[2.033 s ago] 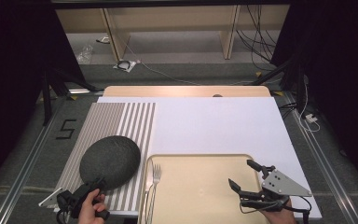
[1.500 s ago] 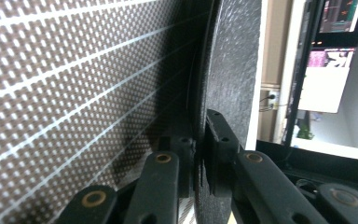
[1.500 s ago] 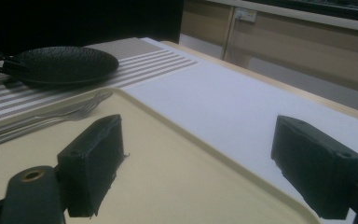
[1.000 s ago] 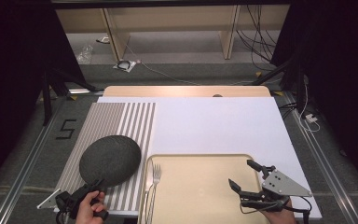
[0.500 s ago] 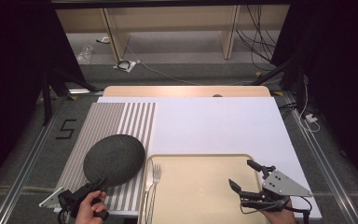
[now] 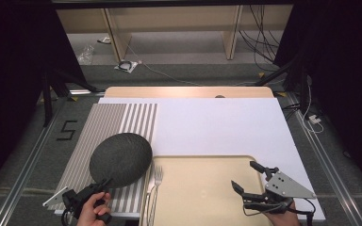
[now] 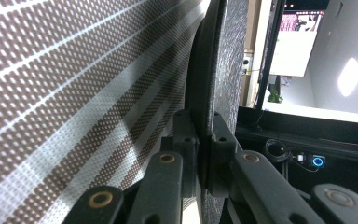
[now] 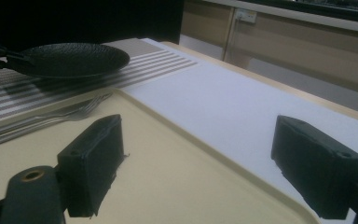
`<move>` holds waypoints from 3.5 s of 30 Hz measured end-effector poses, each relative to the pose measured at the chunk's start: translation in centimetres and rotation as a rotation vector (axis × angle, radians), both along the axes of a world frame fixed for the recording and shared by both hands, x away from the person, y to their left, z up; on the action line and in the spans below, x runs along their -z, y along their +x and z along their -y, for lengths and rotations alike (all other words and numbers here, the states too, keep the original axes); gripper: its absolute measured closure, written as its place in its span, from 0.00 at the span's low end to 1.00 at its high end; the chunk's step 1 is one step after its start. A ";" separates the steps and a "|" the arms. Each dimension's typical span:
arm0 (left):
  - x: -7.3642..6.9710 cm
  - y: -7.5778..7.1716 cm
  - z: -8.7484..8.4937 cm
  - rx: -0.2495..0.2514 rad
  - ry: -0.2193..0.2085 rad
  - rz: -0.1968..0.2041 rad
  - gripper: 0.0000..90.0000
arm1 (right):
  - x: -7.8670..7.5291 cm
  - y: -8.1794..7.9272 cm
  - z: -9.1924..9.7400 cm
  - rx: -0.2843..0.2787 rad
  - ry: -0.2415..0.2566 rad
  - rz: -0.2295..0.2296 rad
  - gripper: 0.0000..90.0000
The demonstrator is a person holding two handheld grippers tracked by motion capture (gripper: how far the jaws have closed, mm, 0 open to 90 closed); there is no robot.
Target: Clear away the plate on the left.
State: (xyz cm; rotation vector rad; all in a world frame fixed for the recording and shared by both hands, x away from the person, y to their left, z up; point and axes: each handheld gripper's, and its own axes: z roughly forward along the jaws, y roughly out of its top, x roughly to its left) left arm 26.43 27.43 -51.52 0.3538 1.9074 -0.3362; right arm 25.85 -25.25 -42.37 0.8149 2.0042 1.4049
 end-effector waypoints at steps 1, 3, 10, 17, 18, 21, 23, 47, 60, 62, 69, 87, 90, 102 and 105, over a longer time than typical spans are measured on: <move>-0.1 0.0 0.0 0.001 0.001 0.001 0.94 | 0.0 0.0 0.0 0.000 0.000 0.000 0.20; -0.1 0.0 0.0 0.006 0.000 0.005 0.94 | 0.0 0.0 0.0 0.000 0.001 0.001 0.20; -0.3 -0.1 0.6 0.041 -0.012 0.011 0.94 | 0.0 0.0 0.0 -0.001 0.001 -0.001 0.20; -0.6 0.0 1.3 0.095 -0.026 0.029 0.93 | 0.0 0.0 0.0 0.000 0.001 -0.002 0.20; -0.7 -0.1 1.4 0.105 -0.024 0.027 0.93 | 0.1 0.0 0.0 0.000 0.002 -0.001 0.20; -0.8 -0.1 1.8 0.120 -0.026 0.035 0.93 | 0.1 0.1 0.0 0.000 0.002 -0.002 0.20; -0.9 -0.2 2.0 0.138 -0.022 0.043 0.93 | 0.1 0.1 0.0 0.000 0.004 -0.001 0.20; -1.6 -0.5 5.3 0.303 -0.024 0.064 0.93 | 0.1 0.1 0.0 0.000 0.000 -0.004 0.20; -1.7 -0.2 7.5 0.409 -0.031 0.062 0.92 | 0.1 0.1 0.0 0.000 0.003 0.001 0.20; -1.7 -0.2 7.8 0.421 -0.033 0.062 0.92 | 0.1 0.1 0.0 0.001 0.005 0.000 0.20; -1.7 -0.3 8.8 0.455 -0.029 0.056 0.92 | 0.1 0.1 0.0 0.001 0.004 0.000 0.20; -1.4 -0.3 11.5 0.563 -0.002 0.045 0.92 | 0.1 0.1 0.0 0.000 0.005 -0.001 0.20; -1.3 -0.2 12.1 0.586 0.006 0.037 0.92 | 0.1 0.1 0.0 0.000 0.005 0.003 0.20; -1.1 -0.2 13.9 0.653 0.027 0.024 0.91 | 0.1 0.1 0.0 0.000 0.005 0.000 0.20; -1.1 0.0 14.2 0.665 0.030 0.022 0.91 | 0.1 0.1 0.0 0.000 0.006 -0.001 0.20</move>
